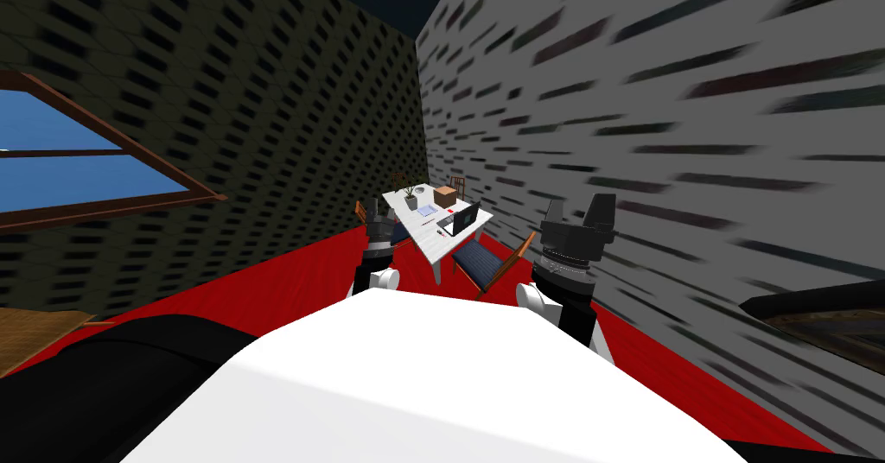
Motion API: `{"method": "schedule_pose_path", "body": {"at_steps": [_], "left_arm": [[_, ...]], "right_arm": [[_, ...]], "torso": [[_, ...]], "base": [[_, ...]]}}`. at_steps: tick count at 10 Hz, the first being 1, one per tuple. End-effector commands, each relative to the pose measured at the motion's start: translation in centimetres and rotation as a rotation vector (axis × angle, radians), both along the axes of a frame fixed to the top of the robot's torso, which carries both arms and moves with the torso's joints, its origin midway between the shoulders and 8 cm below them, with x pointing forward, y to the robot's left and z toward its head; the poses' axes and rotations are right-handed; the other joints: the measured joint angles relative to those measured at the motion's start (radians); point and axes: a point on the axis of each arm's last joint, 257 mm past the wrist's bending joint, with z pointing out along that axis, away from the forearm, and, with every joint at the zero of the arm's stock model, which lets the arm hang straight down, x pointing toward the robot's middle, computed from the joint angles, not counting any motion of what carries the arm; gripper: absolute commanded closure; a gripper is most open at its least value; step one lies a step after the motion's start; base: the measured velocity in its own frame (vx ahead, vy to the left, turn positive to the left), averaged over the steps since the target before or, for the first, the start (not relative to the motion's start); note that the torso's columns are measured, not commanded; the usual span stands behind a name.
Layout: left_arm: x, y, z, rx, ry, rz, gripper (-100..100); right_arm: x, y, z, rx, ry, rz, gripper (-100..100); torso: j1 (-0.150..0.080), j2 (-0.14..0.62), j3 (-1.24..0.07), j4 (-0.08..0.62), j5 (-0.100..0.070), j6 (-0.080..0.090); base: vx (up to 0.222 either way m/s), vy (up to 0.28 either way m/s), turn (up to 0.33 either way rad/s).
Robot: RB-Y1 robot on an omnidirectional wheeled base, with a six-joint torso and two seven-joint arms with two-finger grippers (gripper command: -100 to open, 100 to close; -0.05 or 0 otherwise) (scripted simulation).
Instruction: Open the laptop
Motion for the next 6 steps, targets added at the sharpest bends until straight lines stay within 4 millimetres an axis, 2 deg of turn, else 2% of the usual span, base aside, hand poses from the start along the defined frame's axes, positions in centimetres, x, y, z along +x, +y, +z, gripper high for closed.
{"method": "schedule_pose_path", "body": {"at_steps": [1, 6], "left_arm": [[0.0, 0.0, 0.0, 0.0, 0.0, 0.0, 0], [-0.01, 0.0, 0.01, 0.0, 0.0, 0.0, 0]], "right_arm": [[0.0, 0.0, 0.0, 0.0, 0.0, 0.0, 0], [-0.01, 0.0, 0.01, 0.0, 0.0, 0.0, 0]], "torso": [[0.0, 0.04, -0.082, 0.041, 0.0, 0.0], [0.0, 0.396, -0.792, 0.396, 0.0, 0.0]], "base": [[0.0, 0.0, 0.0], [0.0, 0.0, 0.0]]}}
